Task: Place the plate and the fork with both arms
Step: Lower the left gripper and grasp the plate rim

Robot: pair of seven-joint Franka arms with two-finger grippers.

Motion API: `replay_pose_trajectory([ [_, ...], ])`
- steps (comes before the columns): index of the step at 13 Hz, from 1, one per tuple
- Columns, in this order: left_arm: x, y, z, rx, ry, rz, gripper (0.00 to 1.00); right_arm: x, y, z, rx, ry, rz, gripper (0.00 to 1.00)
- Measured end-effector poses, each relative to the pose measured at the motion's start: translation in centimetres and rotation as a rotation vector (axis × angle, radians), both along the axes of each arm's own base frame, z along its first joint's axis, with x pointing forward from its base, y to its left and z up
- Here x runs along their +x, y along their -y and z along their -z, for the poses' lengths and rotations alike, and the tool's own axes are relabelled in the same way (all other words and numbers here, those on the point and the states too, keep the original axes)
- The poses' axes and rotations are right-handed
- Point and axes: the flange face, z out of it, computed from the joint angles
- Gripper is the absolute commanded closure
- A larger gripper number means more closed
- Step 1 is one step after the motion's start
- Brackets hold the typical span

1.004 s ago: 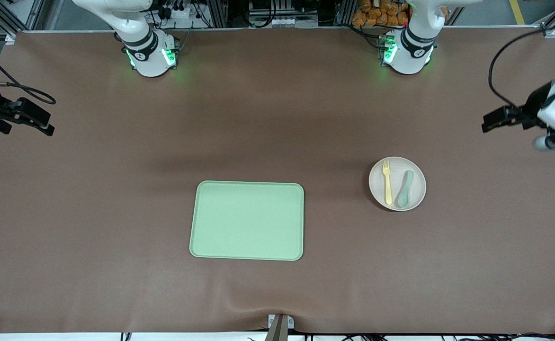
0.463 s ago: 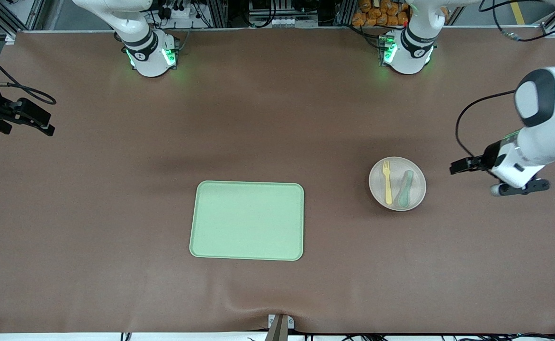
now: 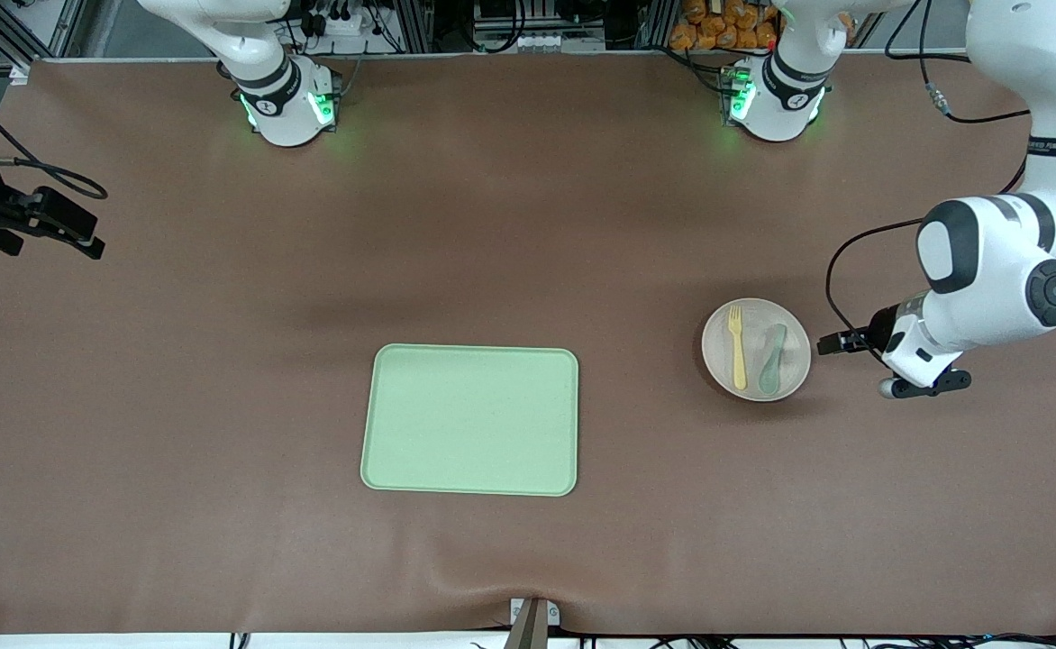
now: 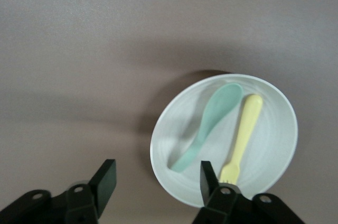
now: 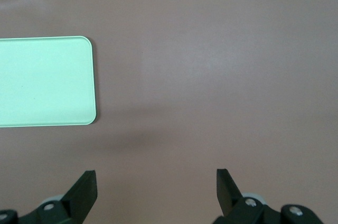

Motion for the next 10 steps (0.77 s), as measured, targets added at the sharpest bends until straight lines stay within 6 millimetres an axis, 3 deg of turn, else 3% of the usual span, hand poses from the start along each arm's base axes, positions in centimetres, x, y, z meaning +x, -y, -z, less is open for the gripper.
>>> replay_pose_trajectory([
  [6,-1.7,0.3,6.4,0.012,0.036,-0.024,0.32,0.0,0.0,0.0,0.0,-0.004,0.0,0.0],
  [10,-2.3,0.5,8.8,0.009,0.032,0.013,0.36,0.0,0.0,0.1,0.0,-0.005,0.0,0.0],
])
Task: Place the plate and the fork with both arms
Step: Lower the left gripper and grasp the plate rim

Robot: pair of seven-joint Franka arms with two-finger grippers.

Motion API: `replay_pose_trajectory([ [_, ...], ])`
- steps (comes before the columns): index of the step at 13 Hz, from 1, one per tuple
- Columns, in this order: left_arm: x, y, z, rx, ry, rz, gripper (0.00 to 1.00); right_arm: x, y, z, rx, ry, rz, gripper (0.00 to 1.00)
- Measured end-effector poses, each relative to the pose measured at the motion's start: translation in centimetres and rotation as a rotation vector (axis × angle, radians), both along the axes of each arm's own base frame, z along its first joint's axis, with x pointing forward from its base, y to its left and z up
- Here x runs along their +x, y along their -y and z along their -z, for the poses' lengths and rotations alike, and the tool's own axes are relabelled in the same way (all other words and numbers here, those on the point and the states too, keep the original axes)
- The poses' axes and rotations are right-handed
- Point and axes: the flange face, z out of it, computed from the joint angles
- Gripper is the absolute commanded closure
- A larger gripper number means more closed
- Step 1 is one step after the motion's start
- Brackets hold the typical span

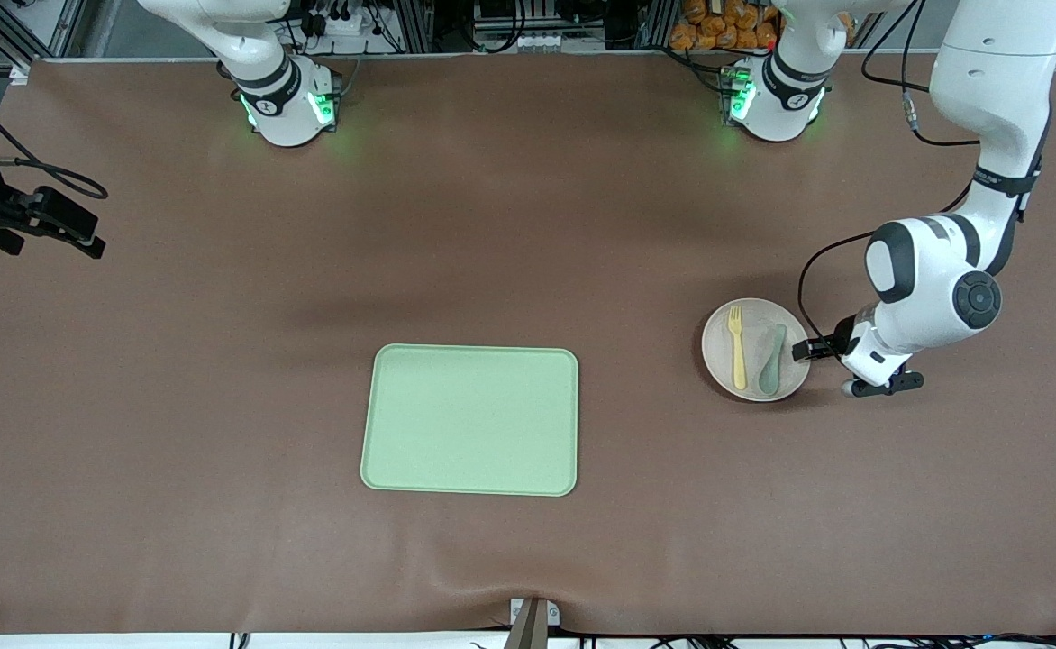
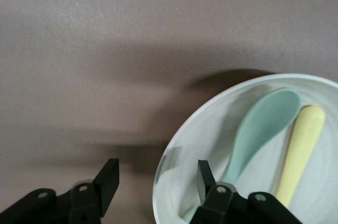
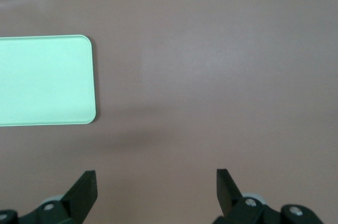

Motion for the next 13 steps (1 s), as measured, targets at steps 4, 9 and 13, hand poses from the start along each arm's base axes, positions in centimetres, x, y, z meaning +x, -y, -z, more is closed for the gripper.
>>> replay_pose_trajectory([
  [4,-0.23,0.0,0.79,-0.025,-0.013,-0.03,0.55,0.0,0.11,0.03,0.0,-0.001,0.002,0.0],
  [9,-0.31,0.64,1.05,-0.032,-0.018,-0.023,0.58,0.01,0.12,0.04,0.0,-0.002,0.002,0.0],
  [13,-0.33,0.64,1.16,-0.032,-0.019,-0.023,0.71,0.01,0.13,0.04,0.0,-0.002,0.002,0.0],
])
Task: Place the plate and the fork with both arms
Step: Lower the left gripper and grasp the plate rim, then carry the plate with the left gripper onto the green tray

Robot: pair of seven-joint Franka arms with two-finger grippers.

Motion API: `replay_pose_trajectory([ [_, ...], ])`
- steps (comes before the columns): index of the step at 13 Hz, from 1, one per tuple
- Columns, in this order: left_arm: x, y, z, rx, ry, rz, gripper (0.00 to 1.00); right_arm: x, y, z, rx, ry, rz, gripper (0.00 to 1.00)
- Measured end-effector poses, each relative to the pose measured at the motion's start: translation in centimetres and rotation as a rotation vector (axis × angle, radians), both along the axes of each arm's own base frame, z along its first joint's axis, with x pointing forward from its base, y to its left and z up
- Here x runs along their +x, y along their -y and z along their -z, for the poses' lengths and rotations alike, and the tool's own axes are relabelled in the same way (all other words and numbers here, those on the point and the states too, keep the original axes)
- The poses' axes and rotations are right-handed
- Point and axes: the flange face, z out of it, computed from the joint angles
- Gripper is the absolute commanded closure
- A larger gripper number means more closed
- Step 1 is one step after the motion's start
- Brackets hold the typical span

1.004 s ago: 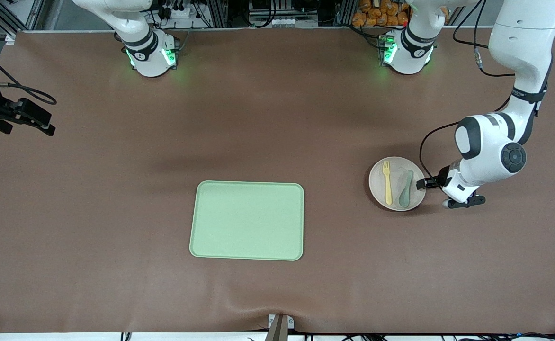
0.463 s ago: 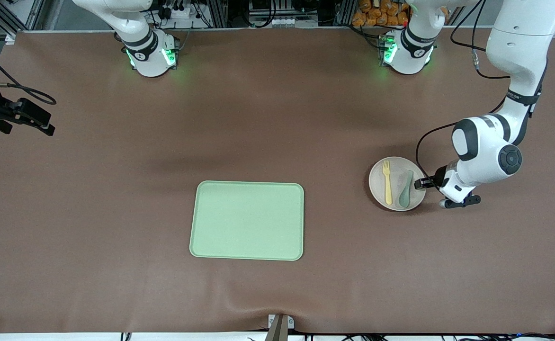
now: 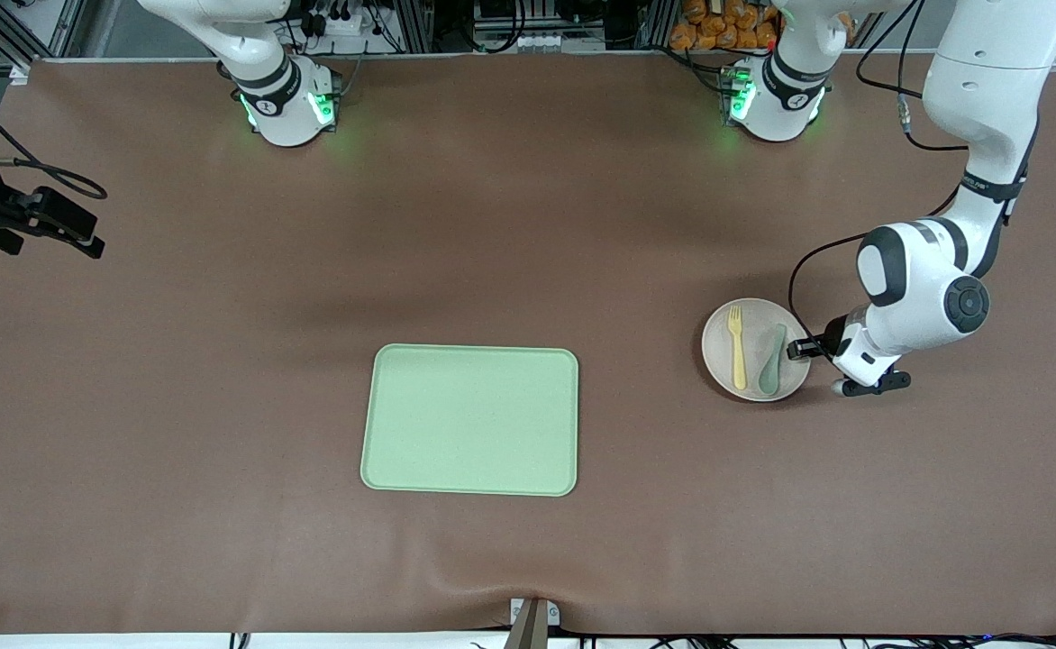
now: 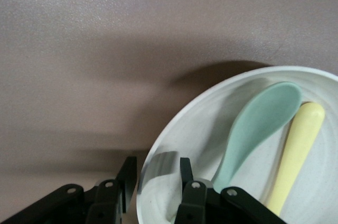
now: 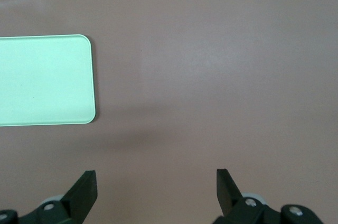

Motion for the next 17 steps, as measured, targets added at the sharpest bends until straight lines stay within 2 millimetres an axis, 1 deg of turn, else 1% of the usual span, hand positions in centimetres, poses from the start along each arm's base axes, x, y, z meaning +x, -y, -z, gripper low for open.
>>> replay_pose_trajectory([
  [2,0.0,0.0,0.0,0.0,0.0,0.0,0.73,0.0,0.0,0.0,0.0,0.0,0.0,0.0],
  [4,0.0,0.0,0.0,0.0,-0.001,0.0,0.73,0.0,0.0,0.0,0.0,0.0,0.0,0.0],
  [9,-0.1,0.0,0.2,0.0,-0.003,0.0,0.84,0.0,0.0,0.0,0.0,0.0,0.0,0.0],
  [11,0.0,0.0,0.2,0.0,-0.003,0.002,0.93,0.0,0.0,0.0,0.0,0.0,0.001,0.0],
  [13,0.0,0.2,0.0,-0.005,0.0,0.009,0.95,0.0,0.0,0.0,0.0,0.0,0.001,0.0],
  [15,0.1,0.4,-0.3,-0.01,0.006,0.011,1.0,0.0,0.1,0.0,0.0,0.0,0.001,0.0],
  [17,0.1,1.1,-0.4,-0.017,0.008,0.024,1.0,0.0,0.0,0.0,0.001,0.0,0.001,0.0],
])
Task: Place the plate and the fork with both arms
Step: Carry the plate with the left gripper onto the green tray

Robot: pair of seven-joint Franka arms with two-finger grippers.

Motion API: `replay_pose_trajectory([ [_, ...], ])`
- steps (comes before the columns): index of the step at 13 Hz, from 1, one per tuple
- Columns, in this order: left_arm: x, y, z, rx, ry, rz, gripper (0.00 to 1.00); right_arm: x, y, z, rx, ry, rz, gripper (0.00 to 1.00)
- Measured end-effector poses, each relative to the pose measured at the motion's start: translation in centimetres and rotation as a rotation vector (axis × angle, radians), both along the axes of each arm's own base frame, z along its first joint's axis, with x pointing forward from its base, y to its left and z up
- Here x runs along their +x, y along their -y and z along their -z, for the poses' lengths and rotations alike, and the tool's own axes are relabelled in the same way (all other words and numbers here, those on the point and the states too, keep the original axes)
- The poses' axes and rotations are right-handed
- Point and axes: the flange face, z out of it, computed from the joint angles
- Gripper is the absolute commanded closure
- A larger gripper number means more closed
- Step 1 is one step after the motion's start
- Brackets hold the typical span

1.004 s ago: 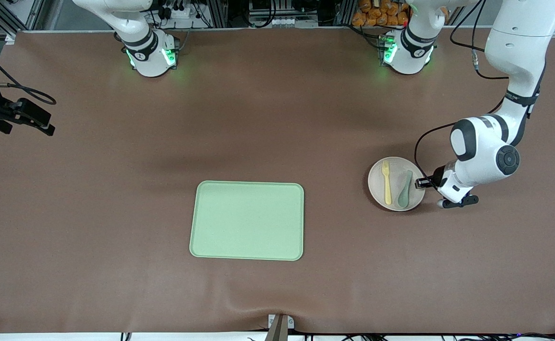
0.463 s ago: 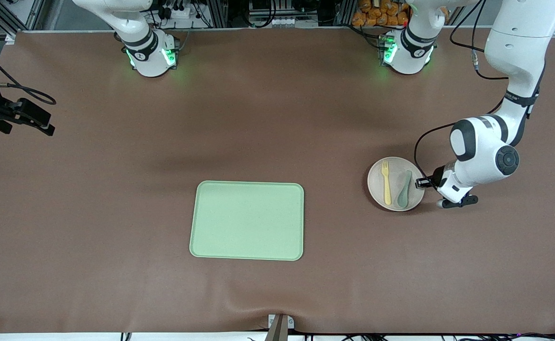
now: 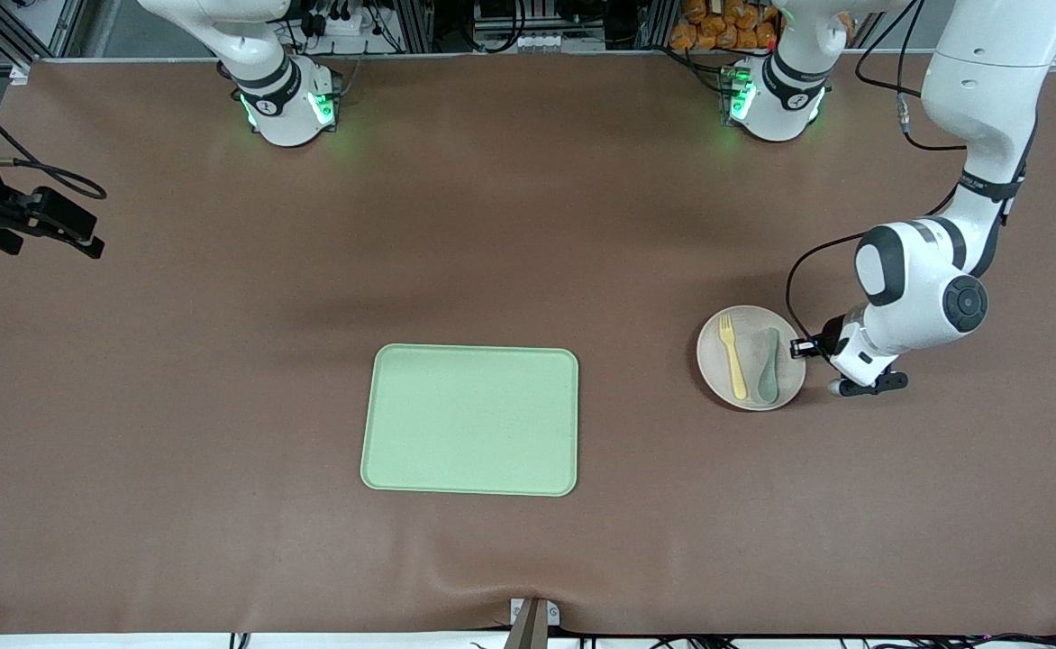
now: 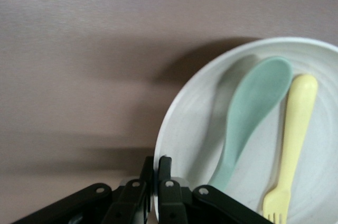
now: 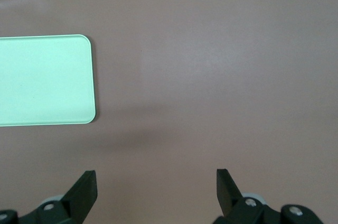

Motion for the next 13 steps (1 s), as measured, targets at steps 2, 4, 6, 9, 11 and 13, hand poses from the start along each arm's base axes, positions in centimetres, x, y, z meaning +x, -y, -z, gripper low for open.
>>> replay_pose_trajectory([
  [2,0.0,1.2,-0.1,-0.01,0.001,0.018,1.0,0.0,0.0,0.0,0.0,0.0,0.0,0.0],
  [4,-0.1,2.7,-0.1,-0.022,0.002,0.04,1.0,0.0,0.0,0.0,0.0,0.0,0.0,0.0],
  [6,0.5,4.5,-0.9,-0.036,0.021,0.067,1.0,0.0,0.0,0.0,0.0,-0.002,0.0,0.0],
  [9,2.6,7.8,-3.6,-0.067,0.082,0.103,1.0,0.0,0.1,0.1,0.0,-0.004,0.001,0.0],
  [11,3.8,10.4,-5.9,-0.106,0.091,0.096,1.0,0.0,0.1,0.1,0.0,-0.006,0.002,0.0],
  [13,4.8,13.9,-8.6,-0.134,0.084,0.061,1.0,0.0,0.1,0.1,0.0,-0.007,0.002,0.0],
])
